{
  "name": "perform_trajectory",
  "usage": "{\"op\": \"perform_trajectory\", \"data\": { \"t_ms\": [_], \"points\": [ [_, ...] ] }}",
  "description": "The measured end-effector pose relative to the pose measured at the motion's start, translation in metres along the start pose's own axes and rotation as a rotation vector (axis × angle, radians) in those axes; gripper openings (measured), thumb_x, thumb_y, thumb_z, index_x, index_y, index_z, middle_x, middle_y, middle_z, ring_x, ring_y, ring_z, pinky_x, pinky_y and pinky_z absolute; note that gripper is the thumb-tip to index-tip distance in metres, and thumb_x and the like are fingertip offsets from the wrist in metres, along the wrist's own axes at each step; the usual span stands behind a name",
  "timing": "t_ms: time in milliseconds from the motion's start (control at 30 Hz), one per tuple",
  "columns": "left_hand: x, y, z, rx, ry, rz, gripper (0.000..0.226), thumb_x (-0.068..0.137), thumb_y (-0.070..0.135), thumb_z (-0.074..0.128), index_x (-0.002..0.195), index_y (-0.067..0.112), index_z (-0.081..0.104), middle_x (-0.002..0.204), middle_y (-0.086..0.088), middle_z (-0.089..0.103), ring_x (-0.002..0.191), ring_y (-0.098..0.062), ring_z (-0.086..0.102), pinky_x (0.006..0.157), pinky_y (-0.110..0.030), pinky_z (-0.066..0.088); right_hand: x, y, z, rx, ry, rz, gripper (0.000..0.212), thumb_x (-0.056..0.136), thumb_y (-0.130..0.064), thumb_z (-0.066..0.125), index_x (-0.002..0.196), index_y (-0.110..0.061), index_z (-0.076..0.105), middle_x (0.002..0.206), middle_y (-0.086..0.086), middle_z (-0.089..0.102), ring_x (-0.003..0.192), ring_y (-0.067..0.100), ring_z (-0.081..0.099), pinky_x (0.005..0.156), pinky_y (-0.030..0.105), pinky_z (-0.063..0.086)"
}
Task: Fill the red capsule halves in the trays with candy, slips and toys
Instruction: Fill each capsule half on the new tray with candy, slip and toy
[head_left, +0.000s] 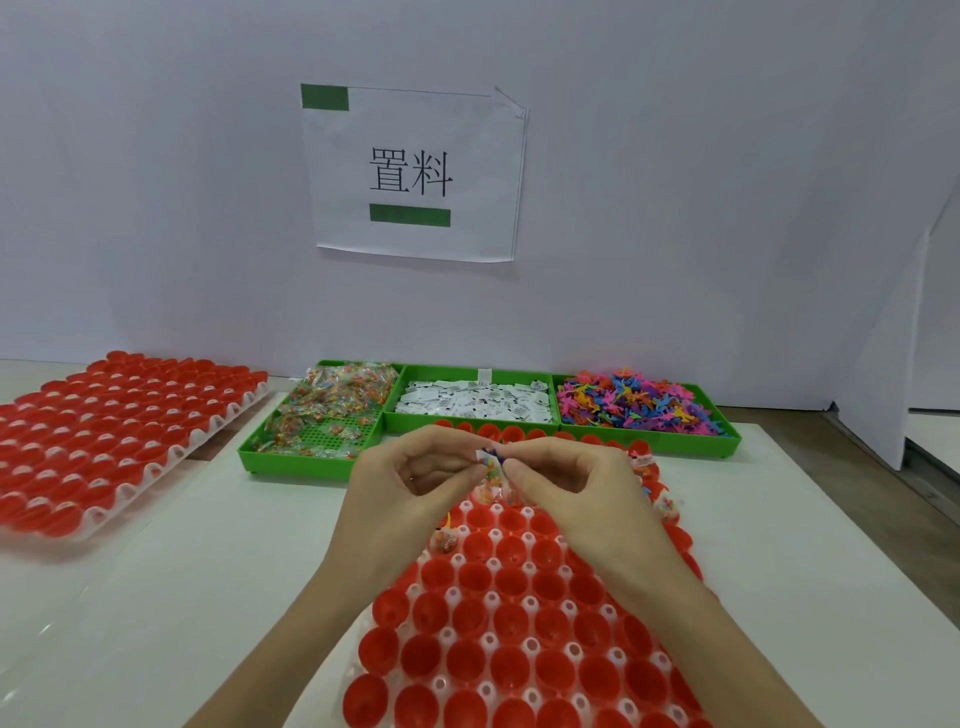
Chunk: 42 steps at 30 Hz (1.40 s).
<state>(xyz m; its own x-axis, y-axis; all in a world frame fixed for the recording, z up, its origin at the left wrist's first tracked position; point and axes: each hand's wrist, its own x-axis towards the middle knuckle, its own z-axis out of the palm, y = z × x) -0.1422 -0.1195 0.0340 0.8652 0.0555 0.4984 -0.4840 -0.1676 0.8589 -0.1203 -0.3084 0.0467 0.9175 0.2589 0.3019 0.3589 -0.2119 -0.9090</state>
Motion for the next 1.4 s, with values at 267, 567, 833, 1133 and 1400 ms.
{"op": "perform_trajectory", "data": {
  "t_ms": [267,567,833,1133,1400],
  "points": [
    [0.003,-0.003,-0.008,0.137,-0.071,-0.03,0.031,0.079,0.005,0.085,0.104,0.023,0.08,0.096,0.001,0.077,0.084,-0.015,0.078,0.08,-0.024,0.062,-0.001,0.011,-0.002,0.016,-0.005,-0.03,0.015,0.092,-0.015,0.074,0.102,-0.024,0.081,0.091,-0.013,0.079,0.09,0.002,0.074,0.081,0.014,0.056],
    [0.0,-0.008,-0.01,0.363,-0.217,-0.05,0.019,0.076,0.005,0.089,0.087,0.02,0.082,0.08,0.007,0.078,0.077,-0.008,0.076,0.077,-0.029,0.063,-0.004,0.02,0.005,-0.151,-0.075,0.097,0.005,0.086,-0.023,0.082,0.09,-0.024,0.08,0.082,-0.009,0.077,0.08,0.005,0.073,0.076,0.019,0.058],
    [0.002,-0.01,-0.014,0.555,-0.223,-0.04,0.019,0.069,0.026,0.094,0.08,0.033,0.08,0.068,0.023,0.073,0.082,-0.003,0.065,0.077,-0.023,0.049,-0.004,0.024,0.023,-0.385,-0.063,0.048,0.01,0.089,-0.018,0.078,0.096,-0.024,0.08,0.082,-0.013,0.074,0.081,-0.005,0.068,0.077,0.012,0.055],
    [0.002,-0.018,-0.011,0.579,-0.235,-0.013,0.019,0.068,0.024,0.095,0.073,0.025,0.076,0.067,0.022,0.073,0.075,0.007,0.066,0.07,-0.005,0.041,-0.003,0.026,0.028,-0.553,-0.106,-0.052,0.009,0.095,-0.017,0.071,0.101,-0.019,0.076,0.089,-0.01,0.073,0.08,-0.001,0.065,0.08,0.014,0.054],
    [0.003,-0.021,-0.012,0.665,-0.303,0.044,0.014,0.072,0.032,0.091,0.071,0.027,0.078,0.072,0.017,0.069,0.087,-0.005,0.05,0.072,-0.014,0.039,-0.004,0.027,0.03,-0.596,-0.117,-0.081,0.011,0.094,-0.014,0.07,0.103,-0.019,0.074,0.086,-0.013,0.068,0.074,-0.003,0.061,0.075,0.011,0.052]
  ]
}}
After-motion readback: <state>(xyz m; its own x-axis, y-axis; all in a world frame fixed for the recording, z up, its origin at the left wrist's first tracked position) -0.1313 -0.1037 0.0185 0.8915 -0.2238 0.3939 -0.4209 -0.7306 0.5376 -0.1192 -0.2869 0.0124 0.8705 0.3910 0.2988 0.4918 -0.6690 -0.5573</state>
